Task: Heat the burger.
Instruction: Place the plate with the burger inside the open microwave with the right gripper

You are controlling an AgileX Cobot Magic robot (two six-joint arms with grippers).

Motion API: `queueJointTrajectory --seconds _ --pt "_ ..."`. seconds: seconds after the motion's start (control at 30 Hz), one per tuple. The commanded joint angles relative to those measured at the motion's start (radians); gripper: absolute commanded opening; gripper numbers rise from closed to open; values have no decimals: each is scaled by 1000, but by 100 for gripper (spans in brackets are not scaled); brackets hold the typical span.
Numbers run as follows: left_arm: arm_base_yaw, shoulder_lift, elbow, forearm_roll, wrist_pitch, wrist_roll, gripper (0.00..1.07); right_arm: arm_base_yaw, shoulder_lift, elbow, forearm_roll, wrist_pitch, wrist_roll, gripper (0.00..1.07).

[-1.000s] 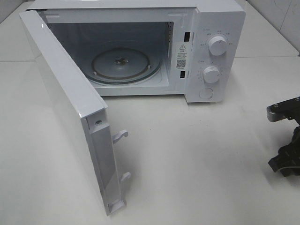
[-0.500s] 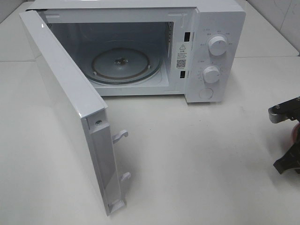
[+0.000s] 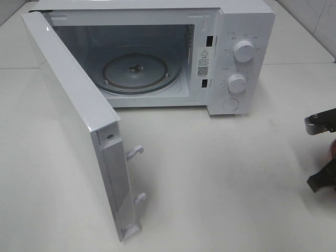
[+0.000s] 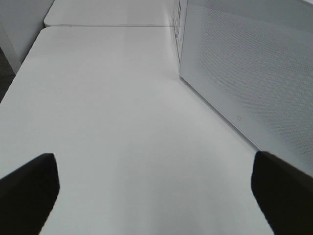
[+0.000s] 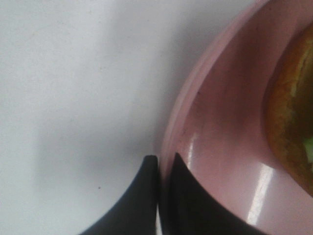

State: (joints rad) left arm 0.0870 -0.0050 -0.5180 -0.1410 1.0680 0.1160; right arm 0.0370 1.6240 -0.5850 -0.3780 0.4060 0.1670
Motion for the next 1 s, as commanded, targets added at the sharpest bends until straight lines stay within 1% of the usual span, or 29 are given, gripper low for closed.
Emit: queueJointTrajectory --seconds 0.03,0.13,0.2,0.23,0.3,0.4,0.47,0.5,0.57,0.77,0.83,0.93,1.0 --pt "1 -14 2 1 2 -4 101 40 -20 5 -63 62 111 0" --pt "1 -14 2 1 2 -4 101 51 -20 5 -80 77 134 0" --pt "1 -14 2 1 2 -4 101 100 -20 5 -135 127 219 0" --pt "1 -14 2 1 2 -4 101 100 -20 5 -135 127 219 0" --pt "1 -14 2 1 2 -4 101 136 -20 5 -176 149 285 0" --pt "1 -14 2 1 2 -4 101 149 -20 5 -189 159 312 0" --pt "1 -14 2 1 2 -4 101 195 -30 5 -230 205 393 0" --pt "1 -14 2 1 2 -4 101 195 -30 5 -230 205 393 0" --pt "1 -14 2 1 2 -4 101 232 -42 5 -260 250 427 0" --pt "1 -14 2 1 2 -4 101 269 -57 5 -267 292 451 0" --pt "1 -14 2 1 2 -4 101 317 -83 5 -282 330 458 0" --pt "1 -14 2 1 2 -4 101 328 -91 5 -284 336 457 0" --pt "1 -14 2 1 2 -4 101 380 -137 5 -289 390 453 0"
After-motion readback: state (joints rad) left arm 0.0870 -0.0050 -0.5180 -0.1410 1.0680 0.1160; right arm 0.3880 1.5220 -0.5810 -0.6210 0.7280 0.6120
